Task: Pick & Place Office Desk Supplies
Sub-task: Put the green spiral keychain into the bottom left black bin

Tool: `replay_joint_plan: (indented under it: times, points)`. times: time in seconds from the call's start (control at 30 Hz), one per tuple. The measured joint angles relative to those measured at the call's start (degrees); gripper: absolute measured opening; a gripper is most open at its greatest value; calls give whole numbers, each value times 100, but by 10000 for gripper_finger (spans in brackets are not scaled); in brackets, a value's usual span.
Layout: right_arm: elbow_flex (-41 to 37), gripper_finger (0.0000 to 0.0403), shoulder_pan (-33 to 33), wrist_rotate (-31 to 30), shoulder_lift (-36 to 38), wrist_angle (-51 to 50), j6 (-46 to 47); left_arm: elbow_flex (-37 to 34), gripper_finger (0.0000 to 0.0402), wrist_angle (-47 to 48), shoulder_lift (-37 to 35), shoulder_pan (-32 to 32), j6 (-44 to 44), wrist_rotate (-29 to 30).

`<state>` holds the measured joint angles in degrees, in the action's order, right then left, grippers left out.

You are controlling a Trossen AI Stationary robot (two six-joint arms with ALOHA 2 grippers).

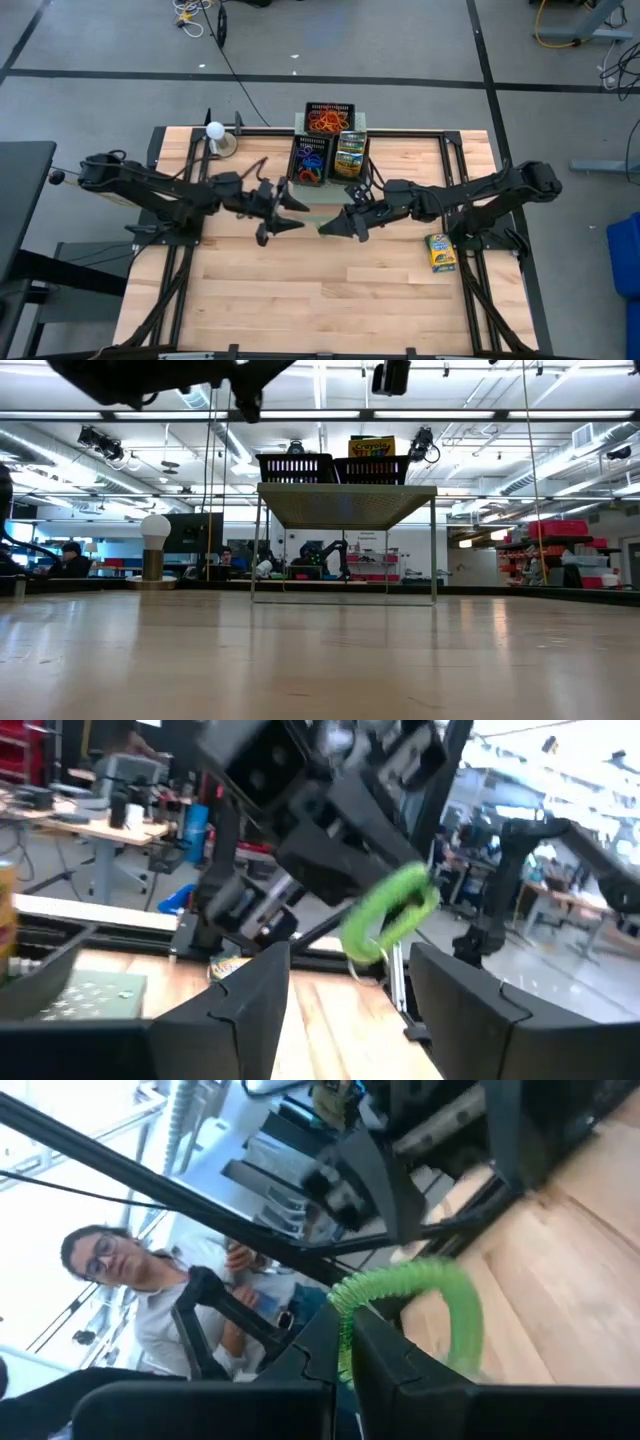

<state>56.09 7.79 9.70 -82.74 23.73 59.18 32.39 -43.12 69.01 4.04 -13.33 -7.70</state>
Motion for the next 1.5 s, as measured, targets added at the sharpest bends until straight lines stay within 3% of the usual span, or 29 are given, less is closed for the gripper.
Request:
replay_joint_plan:
  times: [0.23,0.4,0.8,1.07,1.17,1.3,1.4,1.5]
  points:
    - [1,18,0,3,-9,111,-37,595,217,-3,742,50,270,-222]
    - [1,18,0,41,-9,231,-116,736,203,-99,825,43,426,-376]
    - [1,30,2,123,-7,269,-295,753,10,-150,823,-70,397,-379]
    - [1,118,0,60,-7,263,-526,756,4,275,355,-231,295,-115]
    - [1,129,0,57,-7,262,-750,757,4,624,222,-227,240,-136]
    - [1,86,0,56,-4,274,-988,756,21,1095,158,-221,-34,-136]
    - [1,28,0,54,-2,329,-1126,756,58,1157,151,-221,-158,-134]
    - [1,16,-9,-12,-2,347,-1208,756,102,1139,151,-221,-174,-136]
